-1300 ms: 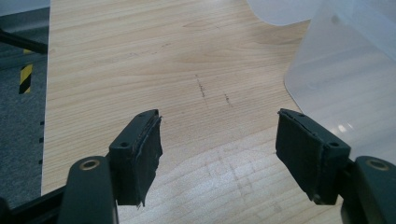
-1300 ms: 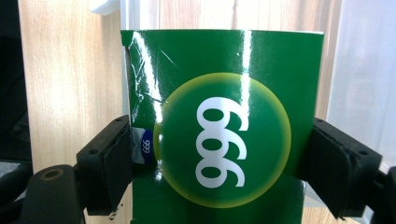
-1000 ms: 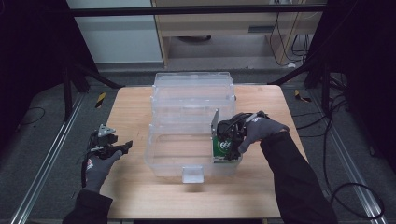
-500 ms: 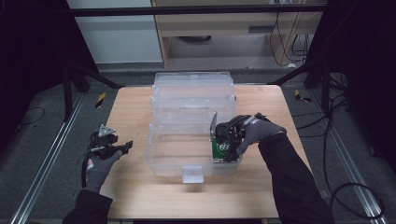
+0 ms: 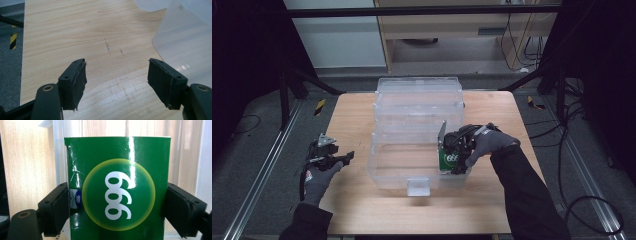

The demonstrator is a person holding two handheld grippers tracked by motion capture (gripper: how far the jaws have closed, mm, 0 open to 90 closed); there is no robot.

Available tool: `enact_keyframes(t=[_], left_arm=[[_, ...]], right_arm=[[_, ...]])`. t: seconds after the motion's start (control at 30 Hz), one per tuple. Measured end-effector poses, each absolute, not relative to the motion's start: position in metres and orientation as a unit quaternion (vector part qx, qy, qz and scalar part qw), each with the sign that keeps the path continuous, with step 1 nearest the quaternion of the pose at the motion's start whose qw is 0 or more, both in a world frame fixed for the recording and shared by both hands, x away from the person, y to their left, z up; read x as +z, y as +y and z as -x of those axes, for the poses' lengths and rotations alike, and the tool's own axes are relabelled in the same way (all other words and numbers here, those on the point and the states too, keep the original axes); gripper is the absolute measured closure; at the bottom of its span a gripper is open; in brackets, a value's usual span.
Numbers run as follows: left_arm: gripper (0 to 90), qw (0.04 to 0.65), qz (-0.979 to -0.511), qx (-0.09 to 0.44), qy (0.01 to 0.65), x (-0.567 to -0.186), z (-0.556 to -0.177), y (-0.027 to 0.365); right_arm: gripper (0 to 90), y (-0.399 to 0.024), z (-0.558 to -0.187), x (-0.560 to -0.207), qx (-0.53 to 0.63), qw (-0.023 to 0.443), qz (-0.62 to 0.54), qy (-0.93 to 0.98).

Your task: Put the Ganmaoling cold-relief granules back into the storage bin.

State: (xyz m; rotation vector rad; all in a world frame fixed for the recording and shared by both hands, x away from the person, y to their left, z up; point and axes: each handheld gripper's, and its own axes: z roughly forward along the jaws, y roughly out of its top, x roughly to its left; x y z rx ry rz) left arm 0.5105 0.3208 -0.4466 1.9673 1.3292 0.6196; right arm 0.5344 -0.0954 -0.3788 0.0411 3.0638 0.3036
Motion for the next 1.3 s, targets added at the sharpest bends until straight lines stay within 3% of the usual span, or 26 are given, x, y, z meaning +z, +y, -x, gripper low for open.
enact_keyframes(t=[0.27,0.47,0.8,1.07,1.3], left_arm=[[30.2,0.336,-0.755,0.236,0.510,-0.447,-0.511,0.321],[30.2,0.339,-0.754,0.237,0.511,-0.446,-0.510,0.321],[30.5,0.344,-0.751,0.240,0.510,-0.443,-0.509,0.322],[32.6,0.348,-0.751,0.240,0.507,-0.442,-0.508,0.322],[33.4,0.352,-0.751,0.238,0.505,-0.441,-0.508,0.321]], right_arm=[[13.2,-0.098,-0.534,-0.371,0.110,0.024,-0.017,0.994],[15.7,-0.102,-0.531,-0.361,0.125,0.045,-0.039,0.990],[25.3,-0.113,-0.520,-0.334,0.162,0.074,-0.099,0.979],[31.2,-0.123,-0.510,-0.333,0.202,0.063,-0.129,0.969],[39.6,-0.130,-0.500,-0.331,0.237,0.080,-0.141,0.958]])
